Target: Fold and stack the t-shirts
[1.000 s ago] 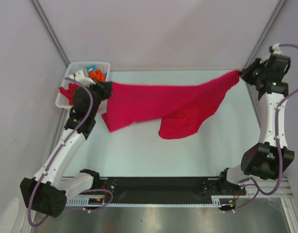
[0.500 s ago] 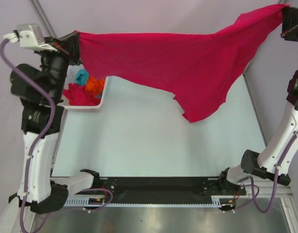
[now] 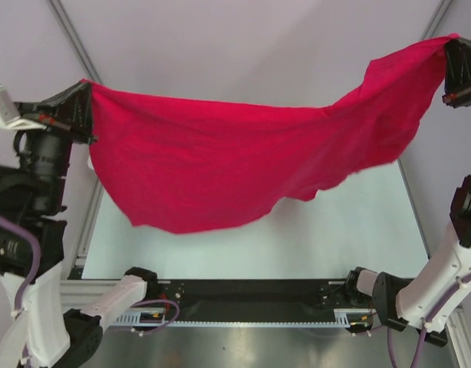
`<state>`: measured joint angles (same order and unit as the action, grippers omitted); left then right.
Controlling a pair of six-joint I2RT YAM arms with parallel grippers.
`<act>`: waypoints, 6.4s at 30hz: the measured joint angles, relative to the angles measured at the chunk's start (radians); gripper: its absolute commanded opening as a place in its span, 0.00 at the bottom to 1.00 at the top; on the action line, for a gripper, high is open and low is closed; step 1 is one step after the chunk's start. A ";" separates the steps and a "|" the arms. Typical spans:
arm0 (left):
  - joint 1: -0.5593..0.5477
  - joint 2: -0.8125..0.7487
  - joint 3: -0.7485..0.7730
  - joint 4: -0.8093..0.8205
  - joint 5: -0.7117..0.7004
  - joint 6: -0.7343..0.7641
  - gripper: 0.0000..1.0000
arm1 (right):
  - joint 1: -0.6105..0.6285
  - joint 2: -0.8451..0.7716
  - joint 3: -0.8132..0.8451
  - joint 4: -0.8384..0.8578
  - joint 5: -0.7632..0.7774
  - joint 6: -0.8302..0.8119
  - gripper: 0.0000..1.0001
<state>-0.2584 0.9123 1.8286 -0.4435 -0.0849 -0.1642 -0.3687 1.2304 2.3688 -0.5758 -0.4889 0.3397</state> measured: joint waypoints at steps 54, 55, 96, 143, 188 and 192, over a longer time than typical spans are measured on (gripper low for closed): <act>0.110 -0.210 -1.085 -0.048 0.193 -0.164 0.01 | 0.174 -0.627 -1.683 -0.095 0.005 0.048 0.00; 0.109 -0.224 -1.109 -0.072 0.195 -0.178 0.01 | 0.179 -0.647 -1.700 -0.125 0.005 0.063 0.00; 0.047 0.414 -0.898 0.169 -0.020 -0.457 0.92 | 0.544 0.399 -1.271 0.168 0.336 0.177 0.98; -0.353 0.886 -0.828 0.414 -0.103 -0.507 0.95 | 0.116 0.222 -1.631 0.306 0.419 0.155 0.99; -0.074 1.015 -0.514 0.176 -0.081 -0.357 0.99 | 0.301 0.813 -1.001 0.451 0.408 0.155 0.99; -0.074 0.906 -0.544 0.178 -0.077 -0.349 1.00 | 0.227 0.772 -1.063 0.474 0.403 0.160 0.99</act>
<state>-0.3328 1.8187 1.2850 -0.2653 -0.1616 -0.5133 -0.1421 2.0022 1.3056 -0.1017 -0.0856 0.4999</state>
